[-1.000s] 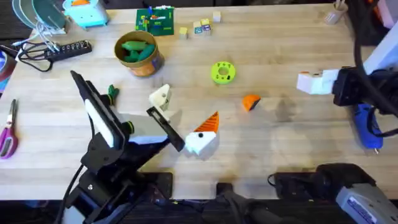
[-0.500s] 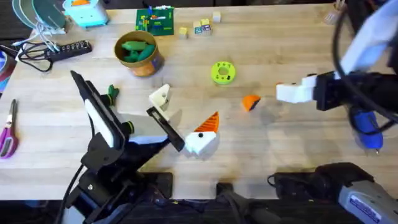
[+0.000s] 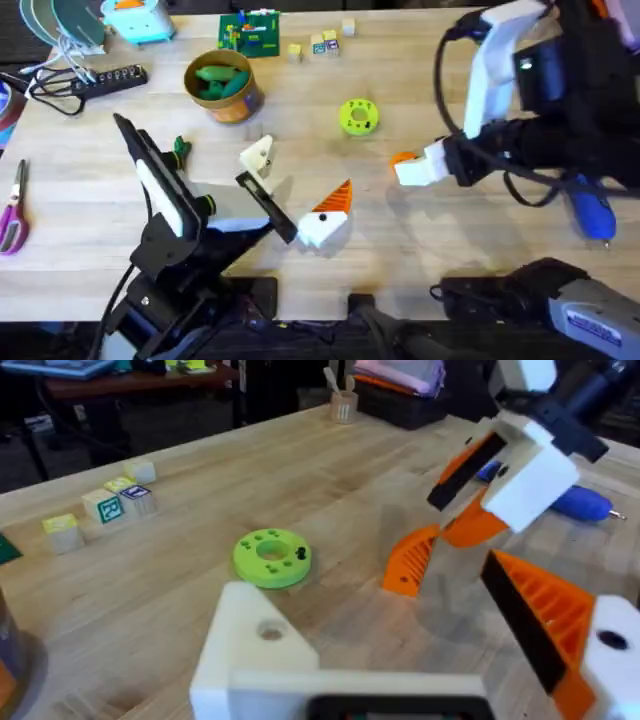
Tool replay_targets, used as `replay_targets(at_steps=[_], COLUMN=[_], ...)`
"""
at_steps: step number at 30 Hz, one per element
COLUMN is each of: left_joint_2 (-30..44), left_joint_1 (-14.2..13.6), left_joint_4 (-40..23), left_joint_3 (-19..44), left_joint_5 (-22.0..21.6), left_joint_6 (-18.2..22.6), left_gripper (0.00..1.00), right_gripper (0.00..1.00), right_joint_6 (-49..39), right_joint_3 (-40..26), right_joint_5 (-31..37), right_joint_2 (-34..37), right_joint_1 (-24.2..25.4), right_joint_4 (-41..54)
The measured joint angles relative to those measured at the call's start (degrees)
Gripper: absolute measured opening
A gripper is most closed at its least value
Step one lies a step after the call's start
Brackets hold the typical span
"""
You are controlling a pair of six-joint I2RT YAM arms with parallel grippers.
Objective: Pick up the gripper from the table and insert it into the empty holder that is missing its gripper. Then pick up a screw, insert it into the mounting hole, and use the screwdriver to tighten it. Finally, clean up the table by picking up the vegetable and placing it into the bucket.
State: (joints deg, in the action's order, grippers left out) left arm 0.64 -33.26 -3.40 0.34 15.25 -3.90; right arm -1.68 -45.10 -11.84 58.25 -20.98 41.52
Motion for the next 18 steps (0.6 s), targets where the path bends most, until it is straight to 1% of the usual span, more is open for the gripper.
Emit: replay_targets(at_steps=[6,11,15,17,18], left_joint_2=[-0.02,0.00,-0.02,-0.02,-0.02], left_joint_1=[0.00,0.00,0.00,0.00,0.00], left_joint_4=[0.00,0.00,0.00,0.00,0.00], left_joint_3=[0.00,0.00,0.00,0.00,0.00], left_joint_5=[0.00,0.00,0.00,0.00,0.00], left_joint_6=[-0.02,-0.02,-0.02,-0.02,0.00], left_gripper=[0.992,0.992,0.992,0.994,0.994], right_gripper=[0.991,0.984,0.828,0.722,0.640], right_joint_6=[5.66,7.69,8.26,8.55,8.58], right_joint_3=[0.00,0.00,-0.02,-0.02,-0.02], right_joint_5=[0.00,0.00,0.00,0.00,0.00], right_joint_2=[7.63,9.23,10.18,10.95,11.27], right_joint_1=[-0.23,-0.23,-0.23,-0.23,-0.23], right_joint_4=[-0.98,-2.90,-3.56,-3.58,-3.73])
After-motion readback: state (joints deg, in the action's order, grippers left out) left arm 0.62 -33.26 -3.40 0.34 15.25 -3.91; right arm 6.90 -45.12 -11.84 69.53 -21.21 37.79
